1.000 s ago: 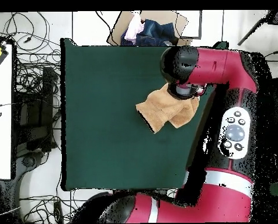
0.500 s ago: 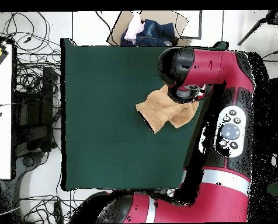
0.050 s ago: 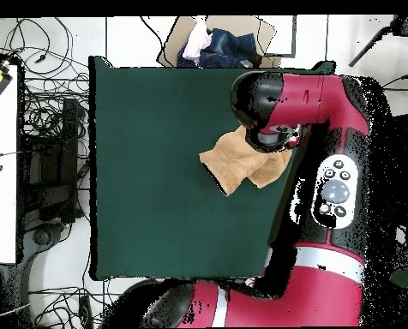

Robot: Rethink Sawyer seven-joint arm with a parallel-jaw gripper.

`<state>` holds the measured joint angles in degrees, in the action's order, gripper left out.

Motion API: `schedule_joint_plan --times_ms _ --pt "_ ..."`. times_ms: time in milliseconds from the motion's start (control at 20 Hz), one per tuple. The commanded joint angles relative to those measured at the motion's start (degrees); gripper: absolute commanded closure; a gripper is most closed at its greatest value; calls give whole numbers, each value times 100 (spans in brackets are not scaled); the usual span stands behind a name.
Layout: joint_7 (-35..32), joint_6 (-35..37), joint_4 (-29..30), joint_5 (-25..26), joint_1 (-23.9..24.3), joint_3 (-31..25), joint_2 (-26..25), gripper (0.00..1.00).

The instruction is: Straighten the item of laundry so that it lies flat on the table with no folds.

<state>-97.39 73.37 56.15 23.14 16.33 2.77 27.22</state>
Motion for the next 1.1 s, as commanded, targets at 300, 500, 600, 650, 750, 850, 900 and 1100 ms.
schedule_joint_plan --times_ms 300,500,600,650,750,850,900,1100 --pt "-162 -1071 1246 -429 -58 -695 -269 0" --pt "-298 -1234 1264 -577 -75 -681 -295 0" --pt "-361 -1268 1245 -619 -109 -637 -321 0" --pt "-365 -1261 1232 -622 -129 -608 -333 0" --pt "-381 -1303 1229 -643 -153 -580 -348 0" --pt "-382 -1346 1244 -667 -164 -563 -350 0" --pt "-394 -1365 1248 -674 -171 -558 -352 0" --pt "-441 -1478 1299 -707 -180 -550 -341 0"
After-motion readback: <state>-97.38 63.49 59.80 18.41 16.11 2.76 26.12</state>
